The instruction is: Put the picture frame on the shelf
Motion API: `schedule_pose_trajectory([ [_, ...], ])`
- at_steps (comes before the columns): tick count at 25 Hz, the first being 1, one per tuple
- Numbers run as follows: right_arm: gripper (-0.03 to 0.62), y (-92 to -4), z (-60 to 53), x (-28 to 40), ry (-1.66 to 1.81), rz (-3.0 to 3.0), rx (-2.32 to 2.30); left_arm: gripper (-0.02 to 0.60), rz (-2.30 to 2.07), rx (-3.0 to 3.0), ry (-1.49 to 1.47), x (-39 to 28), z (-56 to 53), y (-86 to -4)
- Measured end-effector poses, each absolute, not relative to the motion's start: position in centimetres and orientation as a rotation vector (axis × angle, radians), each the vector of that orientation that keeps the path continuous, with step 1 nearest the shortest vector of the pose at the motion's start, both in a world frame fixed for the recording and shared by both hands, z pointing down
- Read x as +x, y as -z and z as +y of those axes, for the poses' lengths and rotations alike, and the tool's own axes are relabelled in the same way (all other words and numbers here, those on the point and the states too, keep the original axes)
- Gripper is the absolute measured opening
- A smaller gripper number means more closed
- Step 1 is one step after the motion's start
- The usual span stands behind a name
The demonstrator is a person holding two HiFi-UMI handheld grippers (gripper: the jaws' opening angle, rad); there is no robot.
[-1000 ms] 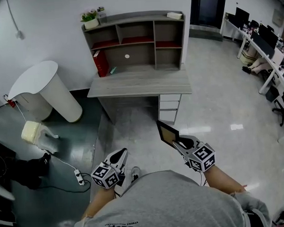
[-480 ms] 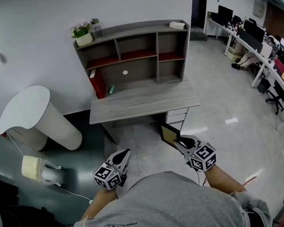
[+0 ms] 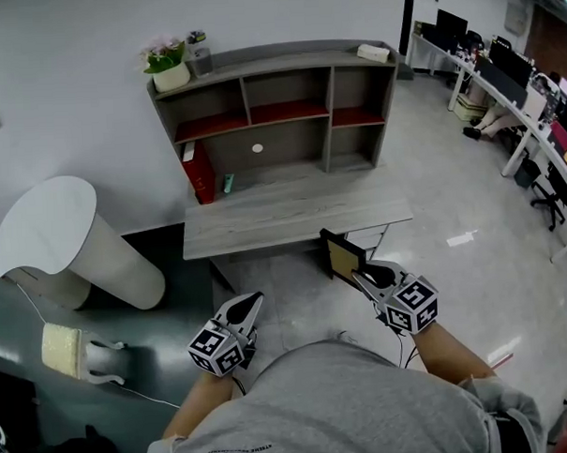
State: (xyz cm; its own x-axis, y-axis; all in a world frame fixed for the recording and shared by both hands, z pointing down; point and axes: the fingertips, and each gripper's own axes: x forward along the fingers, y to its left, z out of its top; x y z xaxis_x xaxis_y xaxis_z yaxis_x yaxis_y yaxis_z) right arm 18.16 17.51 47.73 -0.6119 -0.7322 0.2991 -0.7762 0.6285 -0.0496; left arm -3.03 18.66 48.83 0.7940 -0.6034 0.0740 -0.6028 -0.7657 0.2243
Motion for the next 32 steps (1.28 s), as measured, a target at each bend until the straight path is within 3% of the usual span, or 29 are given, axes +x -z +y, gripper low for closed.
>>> schedule_pose_trajectory([
  [9, 0.084, -48.6, 6.6, 18.0, -0.255, -2.672, 1.112, 0.014, -1.059, 2.7, -0.009, -3.3, 10.7, -49.1],
  [22, 0.084, -47.5, -16.2, 19.7, -0.233, -2.826, 0.777, 0.014, -1.306, 2.578, 0.055, 1.7, -10.0, -47.4],
  [32, 0.084, -47.0, -24.3, 12.1, -0.452, -2.96, 0.424, 0.014, -1.525, 2.435, 0.055, -2.2, -16.0, -48.0],
])
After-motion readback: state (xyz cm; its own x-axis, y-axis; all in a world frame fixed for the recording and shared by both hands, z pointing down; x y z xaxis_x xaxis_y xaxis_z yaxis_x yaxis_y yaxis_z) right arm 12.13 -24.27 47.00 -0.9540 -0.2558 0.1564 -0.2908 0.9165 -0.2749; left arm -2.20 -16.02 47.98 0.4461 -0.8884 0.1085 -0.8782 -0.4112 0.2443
